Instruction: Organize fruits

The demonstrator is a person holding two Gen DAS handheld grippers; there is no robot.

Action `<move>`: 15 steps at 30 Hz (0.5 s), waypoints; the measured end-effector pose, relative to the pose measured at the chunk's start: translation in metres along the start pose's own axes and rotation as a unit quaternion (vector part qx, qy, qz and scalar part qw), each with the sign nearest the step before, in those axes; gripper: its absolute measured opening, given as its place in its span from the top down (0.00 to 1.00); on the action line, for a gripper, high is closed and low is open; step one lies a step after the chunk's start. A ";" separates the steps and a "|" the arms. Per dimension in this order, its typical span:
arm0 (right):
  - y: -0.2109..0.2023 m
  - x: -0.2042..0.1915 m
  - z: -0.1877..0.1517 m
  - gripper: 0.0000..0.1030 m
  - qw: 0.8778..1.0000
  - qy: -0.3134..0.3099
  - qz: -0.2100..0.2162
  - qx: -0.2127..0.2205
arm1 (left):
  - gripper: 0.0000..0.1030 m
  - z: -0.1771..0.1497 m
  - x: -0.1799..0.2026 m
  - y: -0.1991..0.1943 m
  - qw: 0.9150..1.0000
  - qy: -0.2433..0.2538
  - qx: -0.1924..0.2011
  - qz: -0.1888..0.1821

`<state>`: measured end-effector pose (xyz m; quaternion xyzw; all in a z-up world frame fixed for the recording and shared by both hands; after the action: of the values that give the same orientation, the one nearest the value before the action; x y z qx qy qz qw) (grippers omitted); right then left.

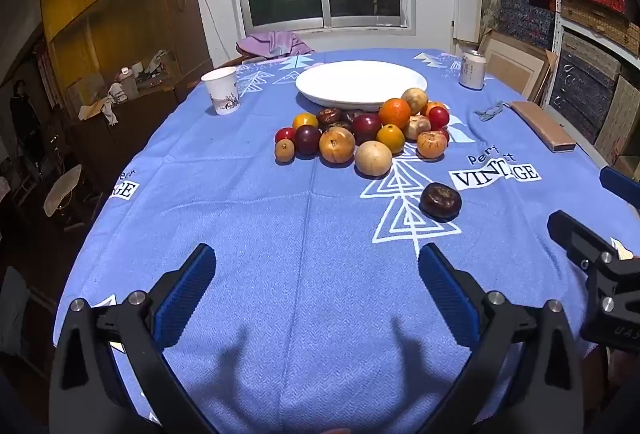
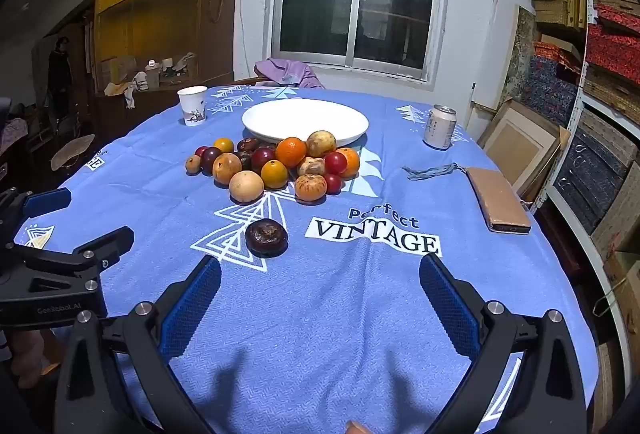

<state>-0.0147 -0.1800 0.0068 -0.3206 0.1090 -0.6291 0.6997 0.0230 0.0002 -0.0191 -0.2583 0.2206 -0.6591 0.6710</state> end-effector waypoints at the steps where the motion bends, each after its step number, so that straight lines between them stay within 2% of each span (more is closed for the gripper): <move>1: 0.000 0.000 0.000 0.03 1.000 -0.002 -0.001 0.001 | 0.04 0.000 0.000 -0.001 1.000 -0.002 0.000 -0.001; 3: -0.001 0.000 0.000 0.03 1.000 0.000 -0.001 0.000 | 0.04 -0.001 0.000 -0.003 1.000 -0.004 0.000 -0.001; 4: -0.001 0.000 0.000 0.03 1.000 0.000 0.000 0.000 | 0.04 0.000 -0.001 0.002 1.000 -0.005 -0.021 -0.005; 11: -0.001 -0.002 -0.001 0.03 1.000 0.003 0.004 -0.002 | 0.04 -0.002 -0.009 0.015 1.000 -0.008 -0.025 -0.002; 15: 0.003 -0.002 0.000 0.03 1.000 0.004 0.004 -0.006 | 0.04 -0.002 -0.007 0.009 1.000 -0.013 -0.023 -0.001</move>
<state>-0.0126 -0.1781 0.0049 -0.3217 0.1170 -0.6268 0.6999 0.0287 0.0068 -0.0265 -0.2823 0.2269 -0.6507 0.6673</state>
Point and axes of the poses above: each gripper's, at about its wrist camera, not at the fingertips, and y roughly the way its jaws point, x to its right, z to its top, the point moved 3 cm from there along y, roughly the way its jaws point, and after that the axes turned 11 degrees about -y, right-handed, at the moved point
